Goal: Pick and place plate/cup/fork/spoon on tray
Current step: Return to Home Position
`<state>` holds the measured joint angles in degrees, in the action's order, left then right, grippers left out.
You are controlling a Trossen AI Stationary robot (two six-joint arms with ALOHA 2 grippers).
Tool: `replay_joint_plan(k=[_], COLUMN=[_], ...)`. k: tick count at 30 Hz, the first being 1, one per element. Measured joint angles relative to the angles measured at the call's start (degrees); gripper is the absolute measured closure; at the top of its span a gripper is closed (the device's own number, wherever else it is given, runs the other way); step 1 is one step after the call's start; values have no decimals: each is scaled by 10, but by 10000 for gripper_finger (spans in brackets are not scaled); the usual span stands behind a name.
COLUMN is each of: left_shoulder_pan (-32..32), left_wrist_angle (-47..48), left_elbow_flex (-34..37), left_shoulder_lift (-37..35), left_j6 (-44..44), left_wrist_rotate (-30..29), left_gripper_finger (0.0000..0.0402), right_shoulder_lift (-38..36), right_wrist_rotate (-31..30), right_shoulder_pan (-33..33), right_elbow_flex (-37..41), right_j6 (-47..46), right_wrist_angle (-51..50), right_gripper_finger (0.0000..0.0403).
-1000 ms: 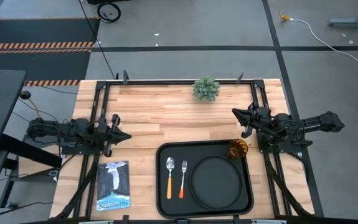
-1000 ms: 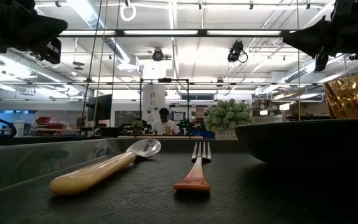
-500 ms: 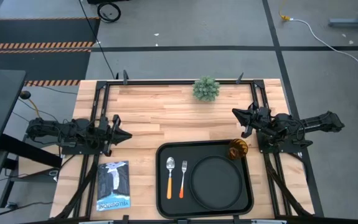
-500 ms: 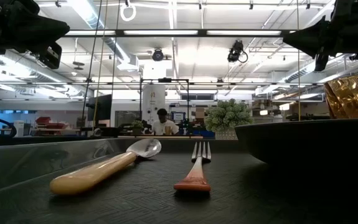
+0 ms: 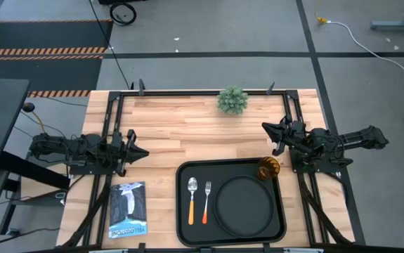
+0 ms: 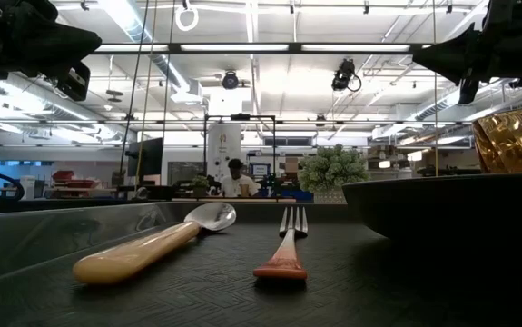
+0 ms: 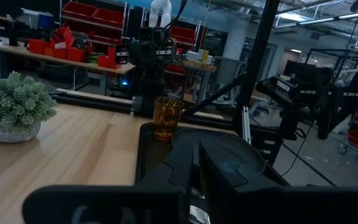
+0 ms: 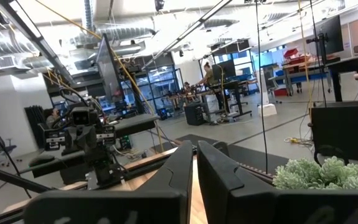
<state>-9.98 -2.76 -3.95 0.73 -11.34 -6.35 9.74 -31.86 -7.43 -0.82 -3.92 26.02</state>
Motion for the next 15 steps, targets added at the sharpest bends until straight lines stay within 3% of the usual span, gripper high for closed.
replay_joint_plan(k=[15], left_shoulder_pan=[0], left_wrist_angle=[0], left_elbow_flex=[0], left_shoulder_lift=[0], left_j6=[1], left_wrist_rotate=[0], left_gripper_finger=[365], right_shoulder_lift=[0], right_wrist_rotate=[0], right_shoulder_pan=[0], right_elbow_flex=[0], right_j6=[0], right_wrist_angle=[0], right_gripper_finger=[374])
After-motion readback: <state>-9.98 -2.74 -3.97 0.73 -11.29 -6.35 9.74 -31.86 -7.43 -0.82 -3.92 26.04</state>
